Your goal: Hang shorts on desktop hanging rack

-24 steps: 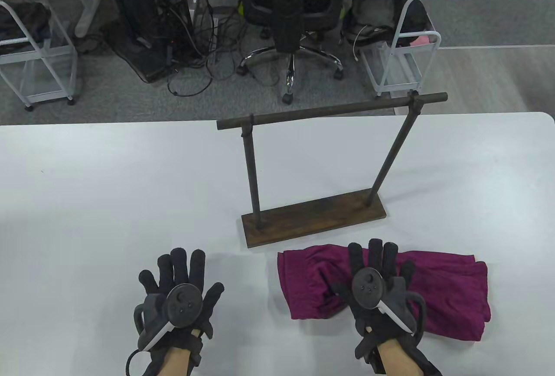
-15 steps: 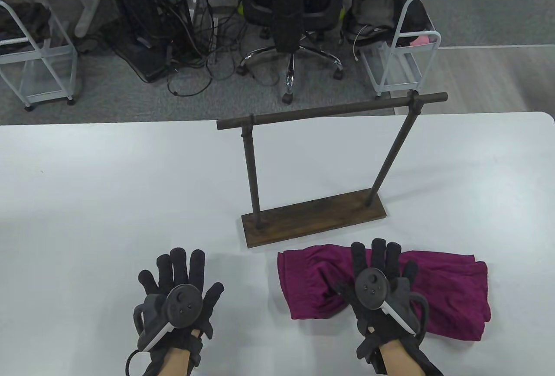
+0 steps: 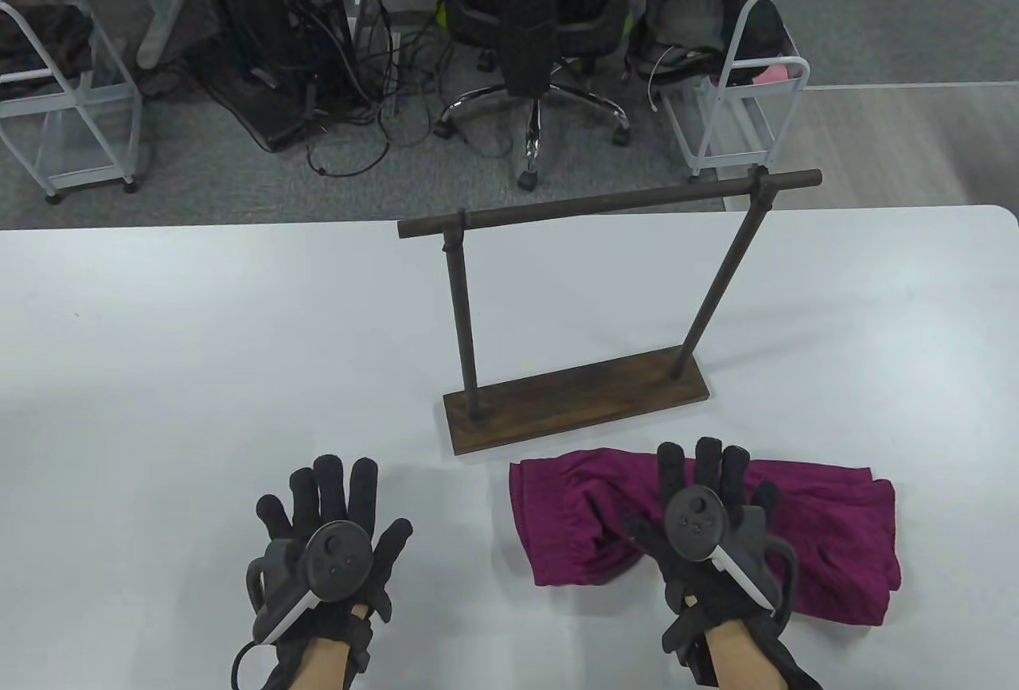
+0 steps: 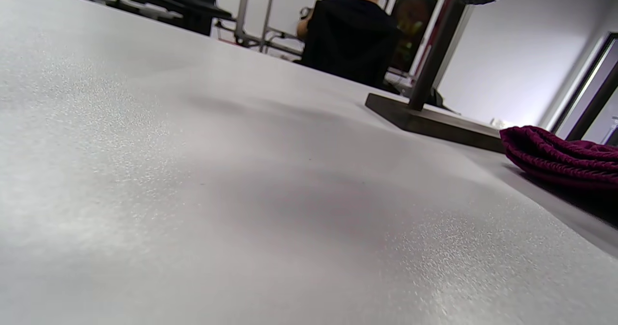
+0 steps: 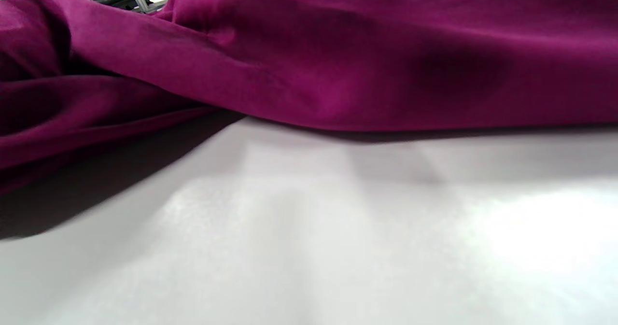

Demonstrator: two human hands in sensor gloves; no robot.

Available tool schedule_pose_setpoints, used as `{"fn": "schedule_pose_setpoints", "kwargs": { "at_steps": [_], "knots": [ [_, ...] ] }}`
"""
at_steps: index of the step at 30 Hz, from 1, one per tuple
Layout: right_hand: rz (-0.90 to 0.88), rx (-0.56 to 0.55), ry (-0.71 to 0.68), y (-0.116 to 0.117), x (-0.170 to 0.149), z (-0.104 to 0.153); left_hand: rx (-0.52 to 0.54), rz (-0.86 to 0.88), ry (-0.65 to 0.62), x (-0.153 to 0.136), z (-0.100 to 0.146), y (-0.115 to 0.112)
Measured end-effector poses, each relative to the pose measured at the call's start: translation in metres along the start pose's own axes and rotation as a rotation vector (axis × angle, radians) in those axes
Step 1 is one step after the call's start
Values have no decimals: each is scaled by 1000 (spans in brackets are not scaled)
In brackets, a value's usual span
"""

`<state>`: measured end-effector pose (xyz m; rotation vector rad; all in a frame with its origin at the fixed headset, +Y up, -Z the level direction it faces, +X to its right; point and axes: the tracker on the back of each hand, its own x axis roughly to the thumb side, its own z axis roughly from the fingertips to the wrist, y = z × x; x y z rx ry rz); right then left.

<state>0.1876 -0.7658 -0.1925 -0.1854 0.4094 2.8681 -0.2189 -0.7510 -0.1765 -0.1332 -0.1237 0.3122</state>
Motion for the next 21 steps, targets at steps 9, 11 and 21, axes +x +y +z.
{"fn": "schedule_pose_setpoints", "kwargs": {
  "at_steps": [9, 11, 21],
  "knots": [
    [-13, 91, 43, 1, -10, -7, -9, 0, 15, -1, 0, -1],
    [-2, 116, 61, 3, -11, -10, -8, -16, 18, 0, 0, -1],
    [85, 212, 98, 12, -4, -24, -12, -15, 15, 1, 0, -1]
  ]
}}
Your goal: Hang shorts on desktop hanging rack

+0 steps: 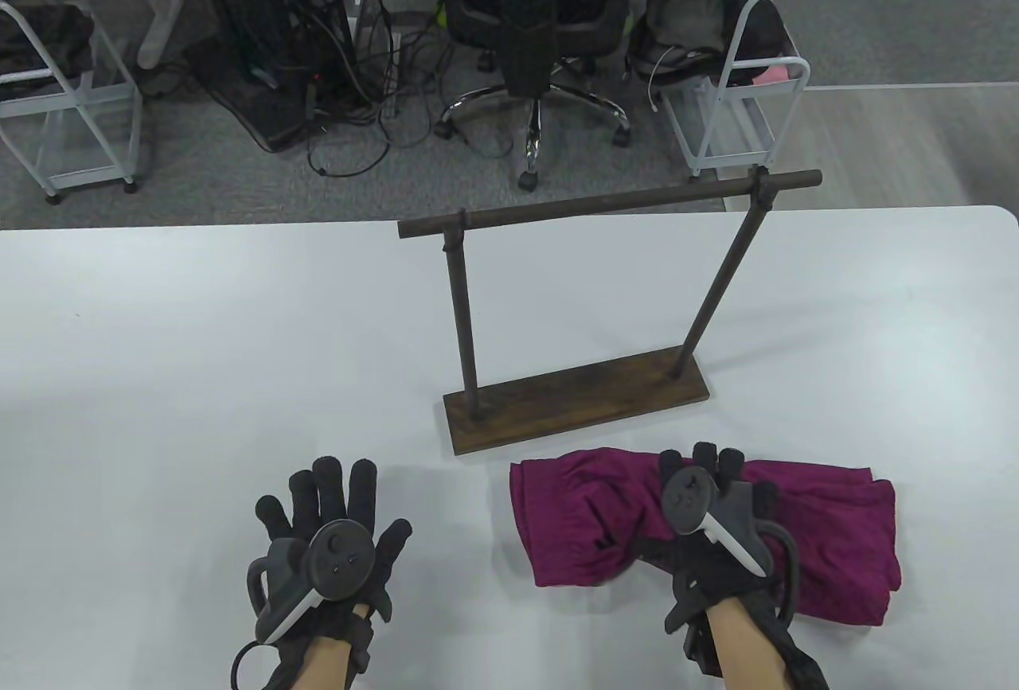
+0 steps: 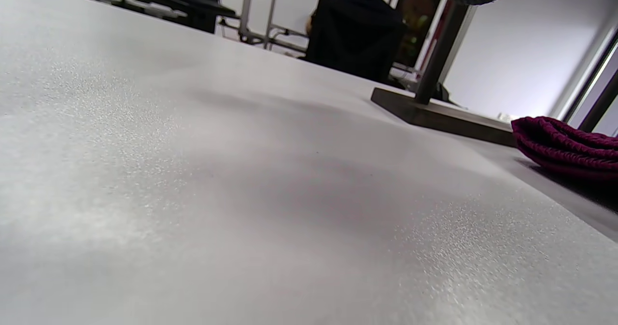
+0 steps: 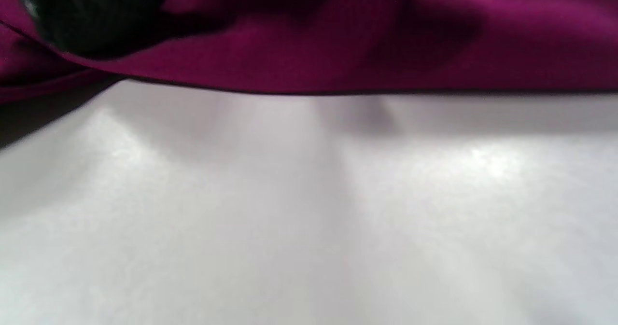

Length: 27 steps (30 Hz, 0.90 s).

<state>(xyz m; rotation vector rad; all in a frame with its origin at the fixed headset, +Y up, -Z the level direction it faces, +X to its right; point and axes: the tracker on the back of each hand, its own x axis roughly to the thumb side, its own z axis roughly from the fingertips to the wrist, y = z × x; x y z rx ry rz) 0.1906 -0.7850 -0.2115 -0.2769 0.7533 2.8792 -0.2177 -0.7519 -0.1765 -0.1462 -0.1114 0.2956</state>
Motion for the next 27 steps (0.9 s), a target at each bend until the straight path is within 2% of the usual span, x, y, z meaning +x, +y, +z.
{"fn": "schedule_pose_setpoints", "kwargs": {
  "at_steps": [17, 21, 27],
  "knots": [
    [0, 191, -129, -5, 17, -18, 3, 4, 26, -2, 0, -1],
    [-31, 172, -149, -5, 16, -19, -9, 7, 22, -2, 0, -2],
    [-18, 65, -177, -9, 21, -15, -14, 15, 26, -2, -1, -2]
  ]
}}
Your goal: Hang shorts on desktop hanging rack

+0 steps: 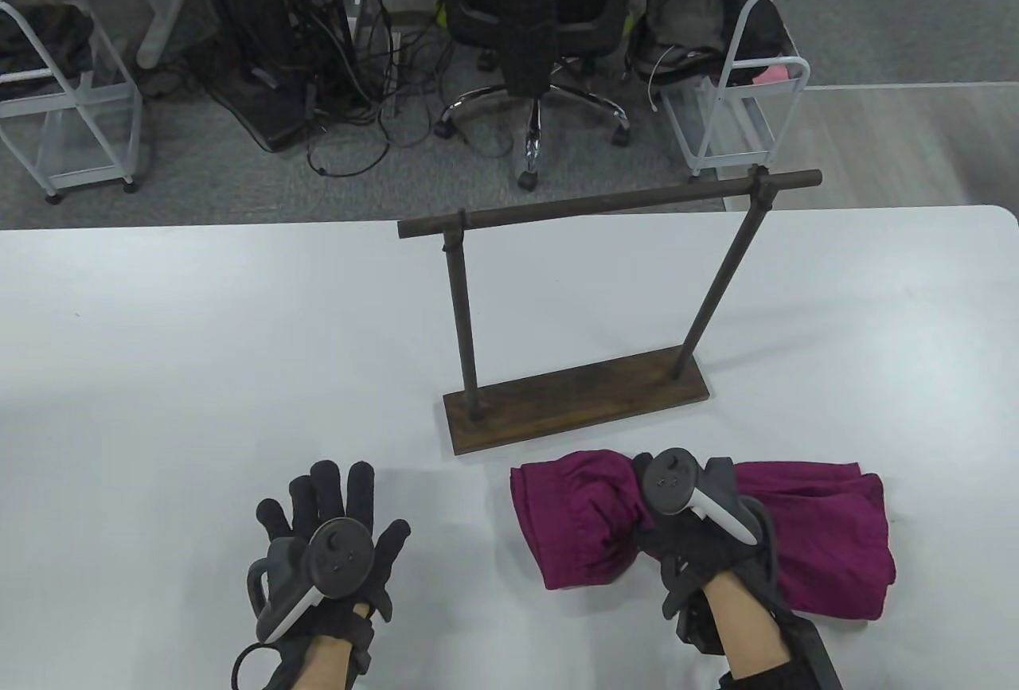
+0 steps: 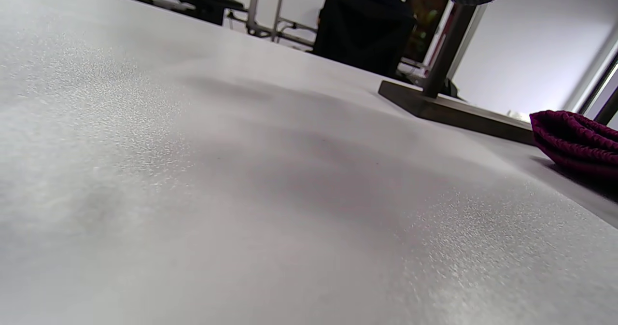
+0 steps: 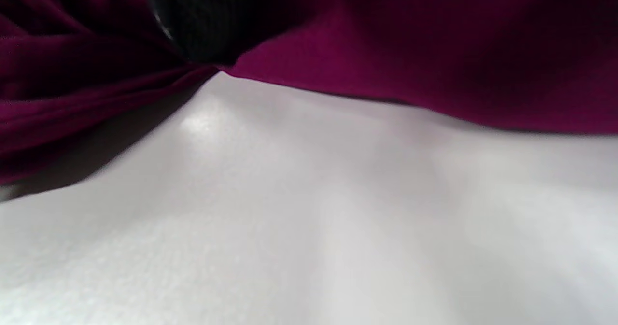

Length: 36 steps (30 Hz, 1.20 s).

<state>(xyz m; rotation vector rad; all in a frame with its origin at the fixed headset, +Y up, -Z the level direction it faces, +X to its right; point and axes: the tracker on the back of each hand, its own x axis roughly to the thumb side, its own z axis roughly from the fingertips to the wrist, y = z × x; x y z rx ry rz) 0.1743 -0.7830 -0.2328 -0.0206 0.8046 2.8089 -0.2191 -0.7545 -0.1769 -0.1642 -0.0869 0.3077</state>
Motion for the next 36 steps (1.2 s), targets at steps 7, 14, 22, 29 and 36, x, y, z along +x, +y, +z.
{"fn": "schedule_pose_setpoints", "kwargs": {
  "at_steps": [7, 14, 22, 29, 36],
  "knots": [
    [22, -116, -1, 0, 6, 3, -6, -3, -2, 0, -1, -1],
    [-35, -167, -3, 0, 4, 2, -9, -4, -7, 0, 0, -1],
    [-257, -233, -90, -9, -8, 7, -12, 2, -16, 1, -1, -2],
    [-379, -291, -129, -16, -19, 14, -14, 8, -19, 1, 0, -3],
    [-585, -382, -200, -24, -29, 22, -12, 17, -25, 1, 0, -3]
  ]
}}
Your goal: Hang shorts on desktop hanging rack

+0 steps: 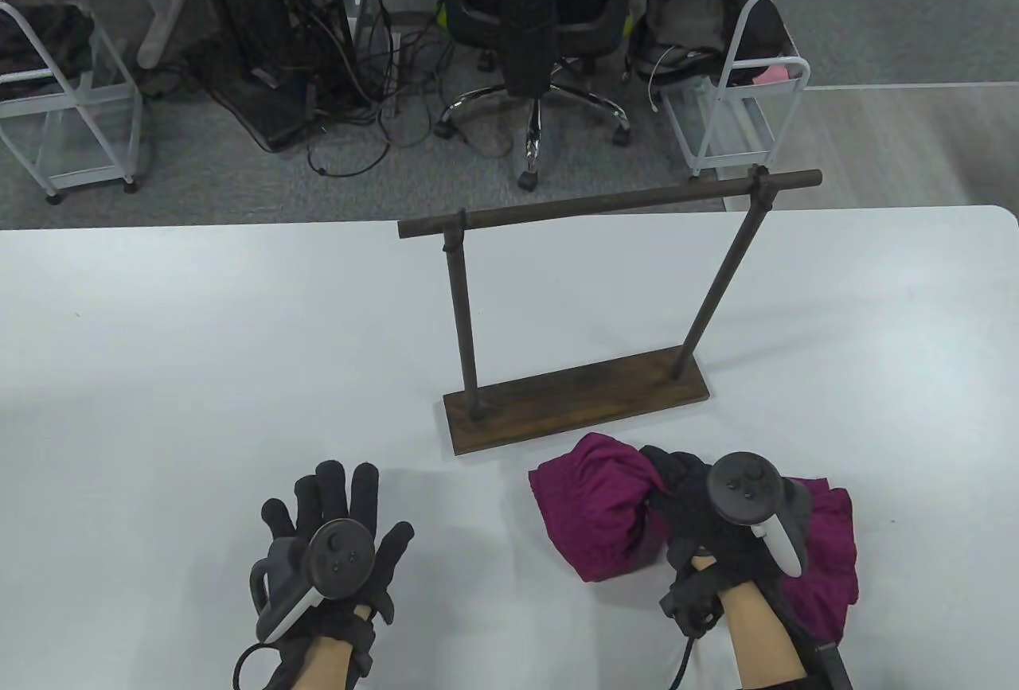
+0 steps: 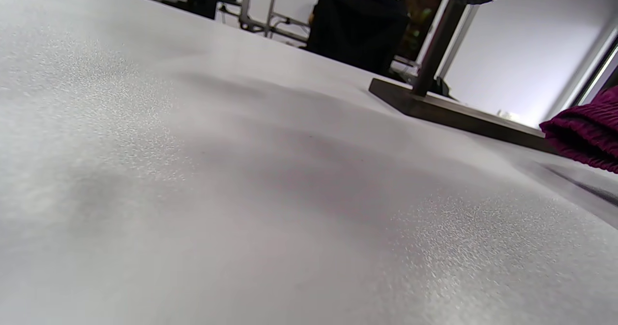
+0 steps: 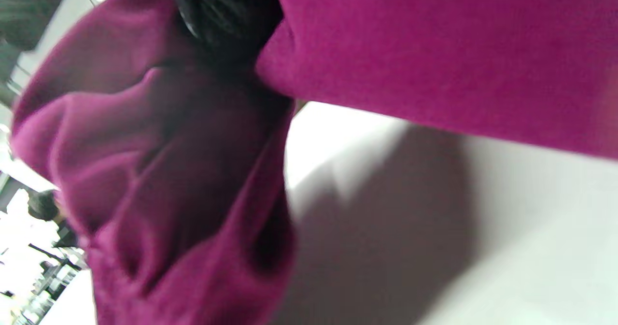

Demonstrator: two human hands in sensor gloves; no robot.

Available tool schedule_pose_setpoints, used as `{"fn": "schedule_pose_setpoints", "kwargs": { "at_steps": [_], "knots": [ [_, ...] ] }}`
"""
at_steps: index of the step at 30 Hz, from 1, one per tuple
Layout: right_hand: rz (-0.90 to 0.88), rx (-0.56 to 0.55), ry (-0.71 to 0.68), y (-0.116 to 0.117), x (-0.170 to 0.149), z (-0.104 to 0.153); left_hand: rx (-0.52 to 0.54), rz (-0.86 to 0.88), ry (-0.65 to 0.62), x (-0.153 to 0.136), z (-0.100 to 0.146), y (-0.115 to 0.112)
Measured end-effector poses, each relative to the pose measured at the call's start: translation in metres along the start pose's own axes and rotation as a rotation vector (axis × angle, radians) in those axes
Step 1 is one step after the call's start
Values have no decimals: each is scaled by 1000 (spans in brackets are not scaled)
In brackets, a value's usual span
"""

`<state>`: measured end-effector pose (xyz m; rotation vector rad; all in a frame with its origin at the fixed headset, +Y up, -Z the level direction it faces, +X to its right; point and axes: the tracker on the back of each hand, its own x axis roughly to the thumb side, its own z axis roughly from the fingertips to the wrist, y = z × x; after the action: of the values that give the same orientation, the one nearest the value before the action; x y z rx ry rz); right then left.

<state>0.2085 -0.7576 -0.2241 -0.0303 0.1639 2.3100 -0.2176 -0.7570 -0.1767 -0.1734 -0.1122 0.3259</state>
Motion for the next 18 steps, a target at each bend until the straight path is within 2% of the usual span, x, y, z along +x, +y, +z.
{"fn": "schedule_pose_setpoints", "kwargs": {
  "at_steps": [11, 18],
  "knots": [
    [-365, -155, -71, -10, 10, 6, 0, 10, -3, -1, 0, 0],
    [-492, -171, -121, -9, 25, 3, 8, -11, -2, -1, 1, 1]
  ]
}}
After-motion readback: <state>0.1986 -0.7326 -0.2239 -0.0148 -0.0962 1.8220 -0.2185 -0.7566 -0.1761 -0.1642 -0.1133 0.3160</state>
